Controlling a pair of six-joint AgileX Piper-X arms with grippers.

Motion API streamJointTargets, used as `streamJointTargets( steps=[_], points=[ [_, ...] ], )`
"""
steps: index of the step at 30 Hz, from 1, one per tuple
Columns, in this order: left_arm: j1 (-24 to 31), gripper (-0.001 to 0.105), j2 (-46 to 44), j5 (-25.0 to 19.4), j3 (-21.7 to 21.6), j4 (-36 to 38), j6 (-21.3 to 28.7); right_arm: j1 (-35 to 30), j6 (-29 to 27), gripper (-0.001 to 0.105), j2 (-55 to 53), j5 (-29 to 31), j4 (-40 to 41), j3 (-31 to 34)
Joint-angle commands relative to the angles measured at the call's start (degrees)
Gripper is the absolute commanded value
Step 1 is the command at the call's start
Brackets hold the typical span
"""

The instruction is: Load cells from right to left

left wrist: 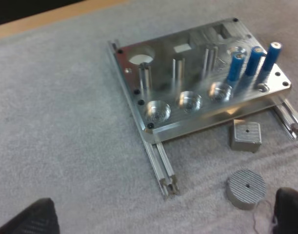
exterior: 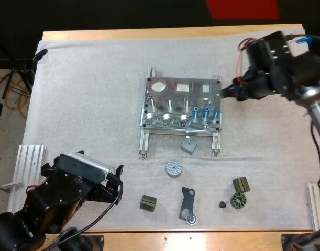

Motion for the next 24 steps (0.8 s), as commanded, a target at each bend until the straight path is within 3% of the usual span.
streamJointTargets(
  steps=[1,6,12,17,24],
  points=[
    [-0.11,0.085,-0.35,-2.14,-0.38,-1.17,-0.09,-1.26,1.27,0.047,-2.37,0.44,-1.14,-0.15],
    [-0.11,0.085,-0.35,-4.35,-0.38,-1.29,0.09,-4.93,2.71,0.047,-6.49,0.41,-1.48,-0.15],
    [-0.11,0.085,-0.35,-9.64,-0.38,-1.94,7.01,-8.98,3.69,0.047,-13.35,0.53,-1.88,3.39],
    [-0.11,0.085,-0.35,-10.79,-0.93,-2.95,11.01,-9.62,4.64,0.047,-24.62,4.44,-6.21,13.48],
    [-0.11,0.085,-0.35,-13.27,-2.94,-2.96,13.52,-9.45,9.21,0.047,-43.37,5.06,-16.27,28.40]
  ],
)
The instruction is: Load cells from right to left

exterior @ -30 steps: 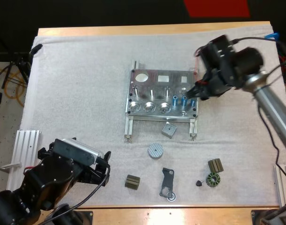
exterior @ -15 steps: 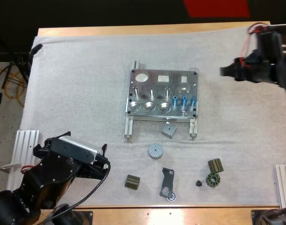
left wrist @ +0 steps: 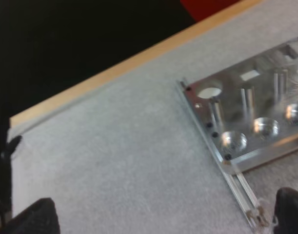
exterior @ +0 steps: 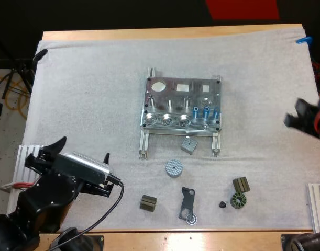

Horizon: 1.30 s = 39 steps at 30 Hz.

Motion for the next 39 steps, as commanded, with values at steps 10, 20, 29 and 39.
streamJointTargets(
  steps=[10,20,29,39],
  points=[
    [-0.29,0.079,-1.40,-4.28,-4.59,3.34,0.58,-0.03,-7.35,0.047,-22.76,6.00,-3.00,10.03],
    [-0.29,0.073,-10.52,2.52,-7.62,10.69,-7.03,-0.03,-8.03,0.047,-30.20,6.00,2.12,13.97],
    [-0.29,0.073,-11.98,2.68,-8.29,16.20,-10.87,-0.03,-8.58,0.047,-31.07,6.00,3.46,15.56],
    [-0.29,0.071,-11.98,4.74,-12.10,17.96,-14.51,-0.03,-12.57,0.047,-31.07,6.03,3.26,16.04]
  ],
)
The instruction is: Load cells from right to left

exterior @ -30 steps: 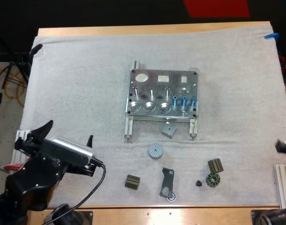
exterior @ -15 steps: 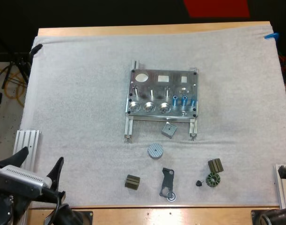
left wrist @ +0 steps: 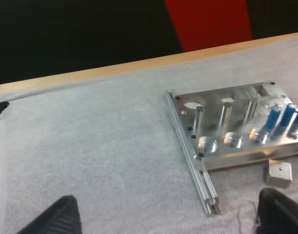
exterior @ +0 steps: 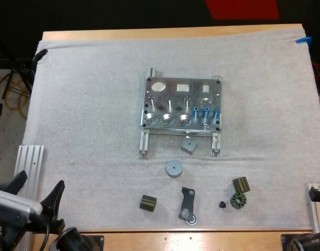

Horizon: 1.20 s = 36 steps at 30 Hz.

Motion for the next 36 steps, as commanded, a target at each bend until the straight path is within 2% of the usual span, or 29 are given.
streamJointTargets(
  steps=[1,3,5,9,12,15,17,19,24,28,32,36],
  points=[
    [-0.29,0.071,-0.18,0.78,-1.08,1.89,-0.56,-0.03,-1.10,0.047,-0.27,0.11,-0.31,0.62],
    [-0.29,0.071,-0.18,1.36,-1.85,3.77,0.56,-0.03,-1.11,0.047,-0.27,0.11,-0.31,1.58],
    [-0.09,0.071,-1.06,4.26,-2.68,3.82,2.88,-0.03,-1.00,0.047,-0.27,0.11,-0.31,3.57],
    [1.96,0.071,-4.40,5.12,-2.94,3.82,3.07,-0.03,1.71,0.047,-0.27,-0.24,-0.45,6.21],
    [5.87,0.071,-7.90,5.71,-2.94,3.82,5.20,-0.03,3.29,0.047,-0.27,-1.39,-0.77,7.04],
    [11.73,0.071,-11.64,7.05,-2.94,3.82,9.64,-0.03,3.27,0.047,-0.27,-1.70,-0.83,7.02],
    [17.59,0.071,-14.45,8.62,-2.80,3.54,14.85,-0.03,3.27,0.047,-0.27,-1.70,-0.83,7.02],
    [21.76,0.071,-16.54,8.62,-2.00,3.20,17.00,-0.03,3.27,0.047,-0.27,-1.98,-0.83,7.02],
    [28.82,0.071,-22.13,14.80,2.93,0.88,17.95,-0.03,4.19,0.047,-0.27,-2.85,-0.83,7.02],
    [33.59,0.071,-26.64,20.19,9.09,-2.94,17.95,-0.03,4.19,0.047,-0.27,-3.15,-0.83,7.02],
    [36.25,0.071,-30.01,26.32,15.84,-7.18,17.95,-0.03,4.19,0.047,-0.27,-5.03,-1.67,8.39],
    [37.24,0.071,-29.72,28.66,20.80,-8.95,19.37,-0.03,5.28,0.047,-0.27,-7.64,-3.33,11.47]
  ],
)
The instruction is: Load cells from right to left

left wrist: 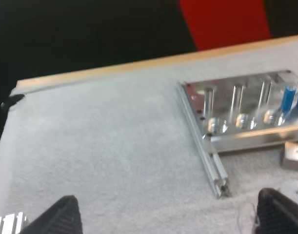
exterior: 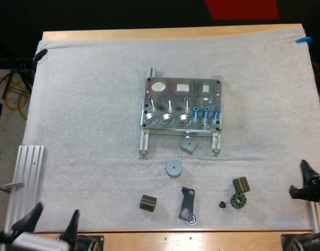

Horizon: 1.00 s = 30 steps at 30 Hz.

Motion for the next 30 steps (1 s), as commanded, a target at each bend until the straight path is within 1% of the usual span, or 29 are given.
streamJointTargets(
  steps=[1,2,5,6,7,8,11,14,19,23,30],
  points=[
    [0.14,0.071,-7.73,0.79,2.38,-3.12,0.87,-0.03,1.81,0.047,-0.17,-0.96,-1.63,1.12],
    [0.14,0.071,-7.73,0.82,3.37,-4.09,0.91,-0.03,2.35,0.047,-0.16,-0.95,-2.10,1.75],
    [0.14,0.071,-7.73,1.01,8.64,-9.66,0.91,-0.03,2.38,0.047,-0.16,-2.30,-5.34,3.59],
    [0.14,0.071,-7.73,0.99,9.53,-10.51,0.91,-0.03,2.38,0.047,-0.16,-2.65,-5.63,3.73],
    [0.14,0.071,-7.73,1.11,11.31,-12.26,0.91,-0.03,2.38,0.047,-0.16,-3.41,-5.94,3.88],
    [0.14,0.071,-7.73,1.26,11.91,-12.86,0.91,-0.03,2.14,0.047,-0.16,-3.81,-5.94,3.88],
    [0.14,0.071,-7.73,2.10,16.58,-16.22,0.91,-0.03,-1.29,0.047,-0.43,-7.18,-4.33,3.87],
    [0.14,0.071,-7.73,3.22,19.46,-16.99,0.91,-0.03,-1.48,0.047,-1.18,-7.36,-2.98,3.87],
    [0.14,0.071,-7.63,3.11,21.39,-16.85,0.80,-0.03,-0.86,0.047,-4.70,-8.30,-2.49,7.22],
    [0.14,0.071,-7.63,3.11,21.41,-16.91,0.80,-0.03,1.32,0.047,-10.10,-9.79,-2.53,10.88],
    [0.14,0.071,-7.63,3.11,21.41,-16.91,0.80,-0.03,0.72,0.047,-14.50,-9.92,-3.09,11.08]
  ],
)
